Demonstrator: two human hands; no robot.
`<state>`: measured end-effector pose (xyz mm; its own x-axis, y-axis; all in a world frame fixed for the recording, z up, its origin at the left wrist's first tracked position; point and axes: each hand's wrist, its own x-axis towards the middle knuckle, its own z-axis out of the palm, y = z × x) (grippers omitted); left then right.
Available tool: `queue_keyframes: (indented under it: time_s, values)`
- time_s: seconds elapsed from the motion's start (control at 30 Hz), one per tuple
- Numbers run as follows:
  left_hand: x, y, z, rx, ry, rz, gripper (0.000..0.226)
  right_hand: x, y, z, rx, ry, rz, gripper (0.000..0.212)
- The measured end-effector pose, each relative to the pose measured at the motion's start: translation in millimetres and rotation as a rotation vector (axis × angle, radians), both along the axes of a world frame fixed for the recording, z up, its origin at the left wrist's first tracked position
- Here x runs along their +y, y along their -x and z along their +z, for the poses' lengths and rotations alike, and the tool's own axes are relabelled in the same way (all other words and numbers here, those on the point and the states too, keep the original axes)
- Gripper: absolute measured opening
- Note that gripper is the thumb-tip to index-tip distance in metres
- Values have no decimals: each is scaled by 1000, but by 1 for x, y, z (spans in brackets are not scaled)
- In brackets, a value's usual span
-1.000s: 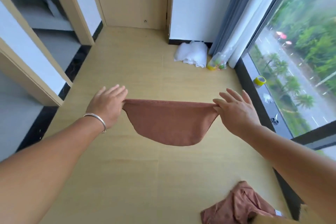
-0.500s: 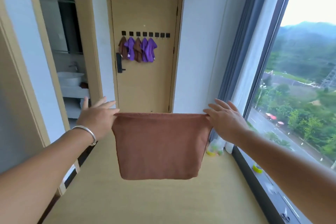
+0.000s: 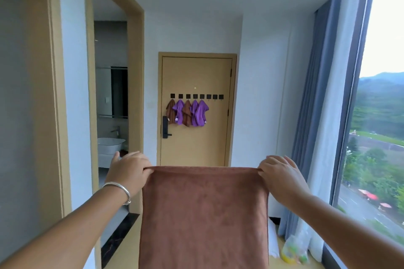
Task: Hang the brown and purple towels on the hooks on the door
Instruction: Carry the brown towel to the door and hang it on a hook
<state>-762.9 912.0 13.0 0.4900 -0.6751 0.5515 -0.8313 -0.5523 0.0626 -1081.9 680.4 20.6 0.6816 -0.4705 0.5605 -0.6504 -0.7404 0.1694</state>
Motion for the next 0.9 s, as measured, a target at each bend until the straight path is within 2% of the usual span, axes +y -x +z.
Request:
queue_keyframes:
  time_s: [0.27, 0.47, 0.9]
  values:
    - [-96, -52, 19, -34, 8, 18, 24, -107, -55, 22, 57, 52, -1, 27]
    - [-177, -82, 42, -39, 0, 50, 24, -195, -96, 37, 87, -33, -11, 34]
    - [-314, -195, 56, -63, -14, 67, 23, -323, -203, 57, 38, -23, -23, 36]
